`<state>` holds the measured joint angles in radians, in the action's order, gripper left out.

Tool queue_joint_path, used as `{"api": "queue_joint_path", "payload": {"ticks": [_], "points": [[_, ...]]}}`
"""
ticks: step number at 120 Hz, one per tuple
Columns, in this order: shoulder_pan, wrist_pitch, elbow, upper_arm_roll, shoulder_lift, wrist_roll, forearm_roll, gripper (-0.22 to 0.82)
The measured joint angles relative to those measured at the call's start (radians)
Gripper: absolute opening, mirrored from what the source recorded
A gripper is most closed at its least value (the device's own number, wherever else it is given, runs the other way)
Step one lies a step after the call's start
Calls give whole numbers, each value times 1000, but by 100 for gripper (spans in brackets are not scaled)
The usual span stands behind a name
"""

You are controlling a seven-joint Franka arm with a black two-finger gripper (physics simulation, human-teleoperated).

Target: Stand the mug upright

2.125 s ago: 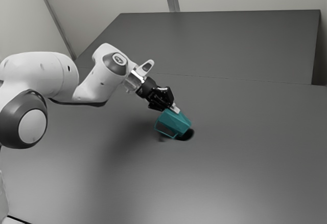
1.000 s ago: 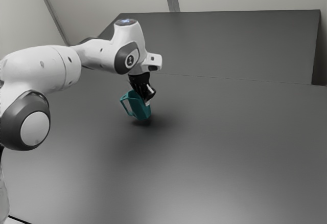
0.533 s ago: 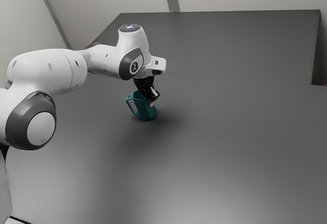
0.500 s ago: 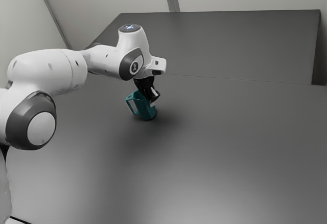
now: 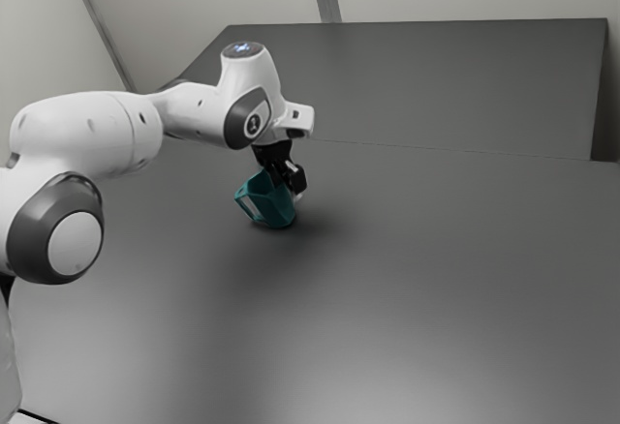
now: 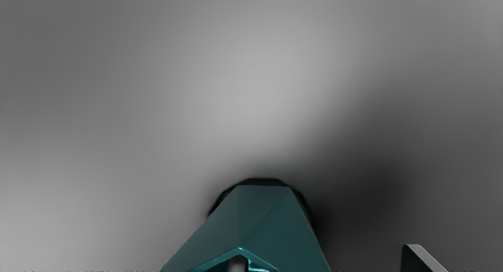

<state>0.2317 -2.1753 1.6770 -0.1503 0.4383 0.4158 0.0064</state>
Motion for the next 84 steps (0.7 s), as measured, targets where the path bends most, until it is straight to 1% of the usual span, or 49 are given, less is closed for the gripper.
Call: {"api": "queue_joint_path", "payload": {"ticks": [14, 31, 49, 69, 84], "points": [[0, 7, 2, 0, -41, 4, -1, 48], [0, 63, 3, 0, -131, -7, -8, 54], [-5, 153, 6, -8, -210, -33, -7, 57], [-15, 303, 6, -25, -317, -77, 32, 59], [-17, 393, -3, -32, -381, -104, 67, 60]]}}
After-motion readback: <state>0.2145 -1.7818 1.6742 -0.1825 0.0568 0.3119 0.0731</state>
